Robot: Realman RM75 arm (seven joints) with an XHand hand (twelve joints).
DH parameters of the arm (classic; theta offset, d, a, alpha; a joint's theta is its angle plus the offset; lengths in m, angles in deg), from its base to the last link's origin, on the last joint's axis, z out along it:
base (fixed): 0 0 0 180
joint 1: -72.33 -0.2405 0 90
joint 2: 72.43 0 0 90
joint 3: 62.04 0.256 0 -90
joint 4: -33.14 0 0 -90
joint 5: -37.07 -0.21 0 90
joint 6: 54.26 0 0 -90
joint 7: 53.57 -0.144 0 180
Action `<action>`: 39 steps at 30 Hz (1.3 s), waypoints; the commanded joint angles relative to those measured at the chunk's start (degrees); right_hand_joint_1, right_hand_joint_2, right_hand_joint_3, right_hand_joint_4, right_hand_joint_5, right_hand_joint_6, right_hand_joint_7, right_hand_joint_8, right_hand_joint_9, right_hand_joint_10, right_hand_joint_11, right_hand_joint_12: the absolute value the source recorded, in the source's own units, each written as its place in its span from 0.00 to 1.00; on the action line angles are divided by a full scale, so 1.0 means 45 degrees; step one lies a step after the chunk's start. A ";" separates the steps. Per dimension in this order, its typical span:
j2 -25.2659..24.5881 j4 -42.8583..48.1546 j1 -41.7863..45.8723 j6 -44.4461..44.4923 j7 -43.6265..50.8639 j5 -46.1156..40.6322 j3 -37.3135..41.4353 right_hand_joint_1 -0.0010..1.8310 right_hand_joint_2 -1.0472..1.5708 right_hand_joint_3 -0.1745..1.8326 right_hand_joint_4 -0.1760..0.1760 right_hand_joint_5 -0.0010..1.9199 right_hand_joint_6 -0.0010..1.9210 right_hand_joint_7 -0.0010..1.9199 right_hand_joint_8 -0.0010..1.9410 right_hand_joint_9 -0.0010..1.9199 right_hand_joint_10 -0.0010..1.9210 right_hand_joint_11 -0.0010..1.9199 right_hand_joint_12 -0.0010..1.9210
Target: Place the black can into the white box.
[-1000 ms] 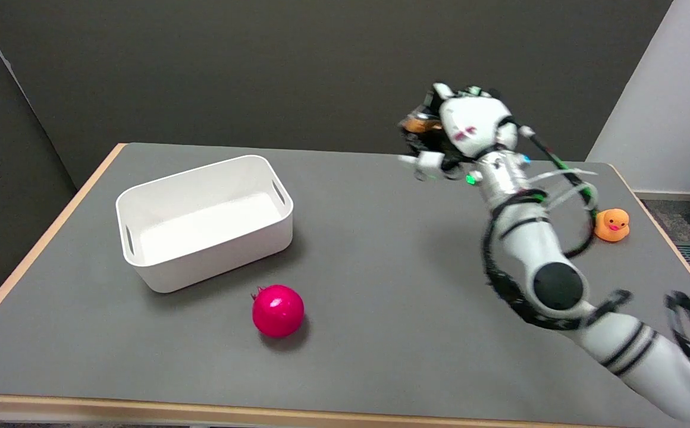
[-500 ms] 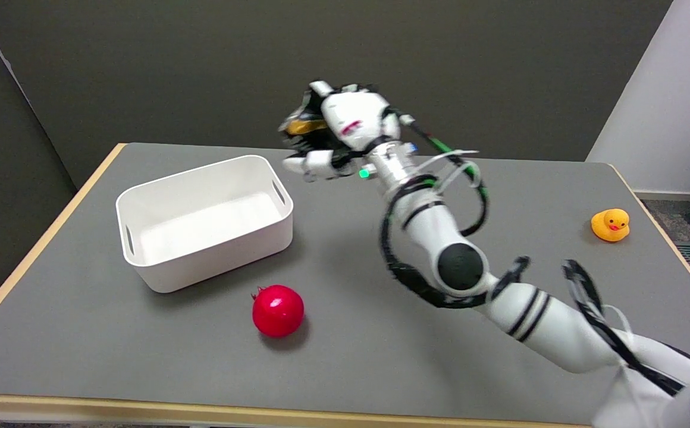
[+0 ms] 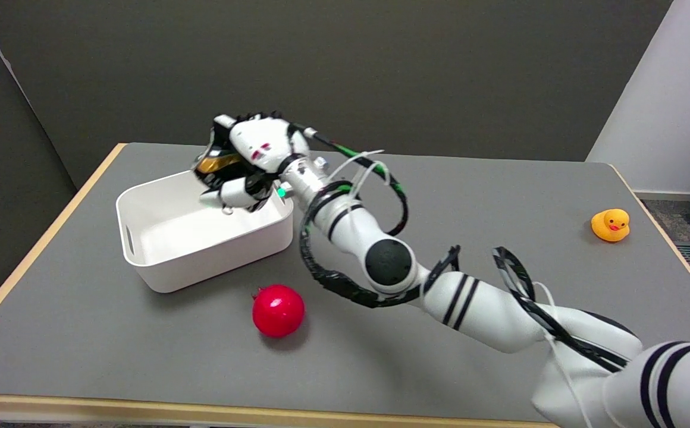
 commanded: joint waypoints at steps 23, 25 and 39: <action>-0.1544 -0.5568 -0.3019 0.1375 -0.0399 -0.2089 0.0323 0.42 0.87 0.24 0.75 0.26 0.88 0.30 0.42 0.21 0.45 0.09 0.63; -0.1501 -0.5418 -0.2929 0.1618 -0.0399 -0.2398 0.0469 0.17 0.65 0.59 0.64 0.04 0.15 0.08 0.14 0.05 0.29 0.00 0.51; -0.0093 -0.1489 -0.0655 0.1650 0.0542 -0.3009 0.2877 0.10 0.64 0.49 0.63 0.00 0.00 0.00 0.00 0.00 0.01 0.00 0.33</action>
